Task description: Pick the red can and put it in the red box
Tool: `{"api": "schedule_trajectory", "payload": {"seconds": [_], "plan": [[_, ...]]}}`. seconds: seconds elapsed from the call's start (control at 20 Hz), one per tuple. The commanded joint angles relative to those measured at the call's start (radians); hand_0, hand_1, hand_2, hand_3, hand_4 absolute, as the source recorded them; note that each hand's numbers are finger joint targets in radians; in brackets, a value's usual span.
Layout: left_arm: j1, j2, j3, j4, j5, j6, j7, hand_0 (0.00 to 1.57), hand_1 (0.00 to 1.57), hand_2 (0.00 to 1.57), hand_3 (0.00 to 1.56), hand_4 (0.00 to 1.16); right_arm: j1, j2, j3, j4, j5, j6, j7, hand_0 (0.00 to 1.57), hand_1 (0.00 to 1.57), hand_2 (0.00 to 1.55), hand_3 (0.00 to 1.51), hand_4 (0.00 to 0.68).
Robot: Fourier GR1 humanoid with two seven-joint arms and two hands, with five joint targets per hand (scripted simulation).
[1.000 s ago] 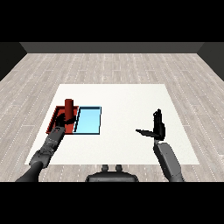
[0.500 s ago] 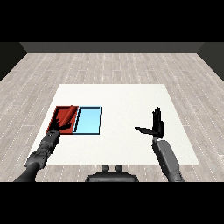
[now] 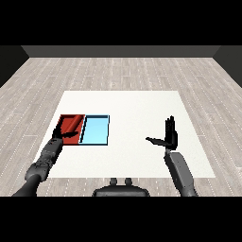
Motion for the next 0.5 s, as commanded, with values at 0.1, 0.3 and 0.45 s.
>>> {"api": "schedule_trajectory", "payload": {"seconds": [0.1,0.3,0.45], "plan": [[0.010,0.013,0.098,-0.125,0.090,-0.047,-0.228,1.16,1.16,1.13,0.00,0.00,0.038,-0.005,0.012,-0.053,0.001,0.034,-0.016,0.00,0.00,0.00,0.00,0.000],[0.060,0.018,0.145,-0.244,0.155,-0.230,-0.372,0.22,0.22,0.00,0.00,0.00,0.026,0.004,0.007,-0.012,-0.015,0.090,-0.063,0.00,0.00,0.00,0.00,0.000],[0.128,-0.053,0.135,-0.356,0.177,-0.299,-0.467,0.00,0.00,0.00,0.00,0.00,0.046,-0.016,0.027,-0.066,-0.012,0.113,-0.041,0.00,0.00,0.00,0.00,0.000]]}}
